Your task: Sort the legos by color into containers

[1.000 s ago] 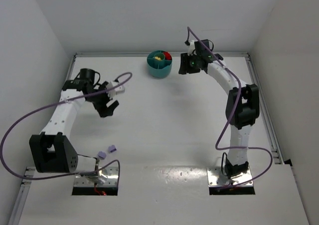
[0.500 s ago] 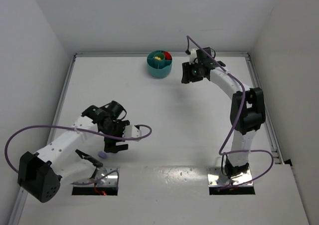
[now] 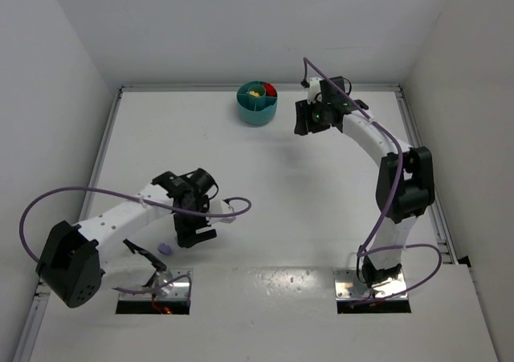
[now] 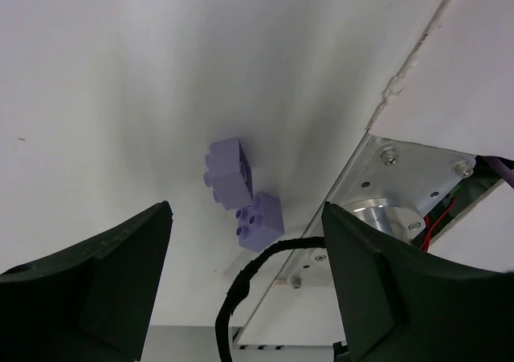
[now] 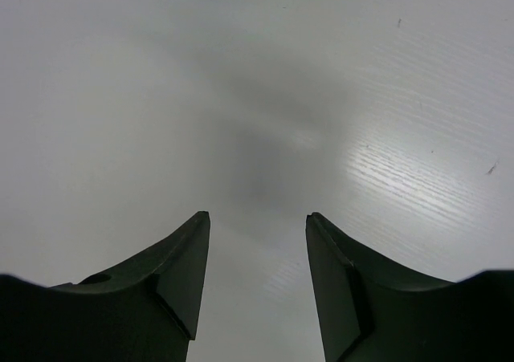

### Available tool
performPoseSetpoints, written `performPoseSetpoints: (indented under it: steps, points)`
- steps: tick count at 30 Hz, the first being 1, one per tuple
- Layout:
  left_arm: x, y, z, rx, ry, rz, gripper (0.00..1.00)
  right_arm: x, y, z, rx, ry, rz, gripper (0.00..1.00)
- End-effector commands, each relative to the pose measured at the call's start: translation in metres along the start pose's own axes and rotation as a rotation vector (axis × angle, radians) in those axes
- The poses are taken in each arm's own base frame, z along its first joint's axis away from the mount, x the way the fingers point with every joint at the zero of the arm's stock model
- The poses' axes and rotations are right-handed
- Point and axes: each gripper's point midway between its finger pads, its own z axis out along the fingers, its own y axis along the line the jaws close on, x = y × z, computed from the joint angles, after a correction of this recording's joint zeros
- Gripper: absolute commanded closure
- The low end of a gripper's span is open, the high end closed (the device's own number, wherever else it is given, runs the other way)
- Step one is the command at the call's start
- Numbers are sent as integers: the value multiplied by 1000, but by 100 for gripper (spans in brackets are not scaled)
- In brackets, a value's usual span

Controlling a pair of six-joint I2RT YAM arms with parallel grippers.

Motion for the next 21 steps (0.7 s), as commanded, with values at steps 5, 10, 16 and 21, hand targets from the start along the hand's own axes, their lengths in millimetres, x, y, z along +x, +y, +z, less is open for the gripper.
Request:
performPoseSetpoints:
  steps: [5,10,16,21]
  points:
    - [16,7,9,-46,149,-79,19,-28,-1,-14,-8,-88,-23,48]
    - [15,15,14,-65,189,-105,19,-31,0,-10,-18,-88,-23,48]
    - [18,13,20,-47,235,-105,19,-32,-1,-8,-18,-88,-23,48]
    - [20,11,25,-27,267,-106,24,-34,-2,-4,-18,-88,-23,48]
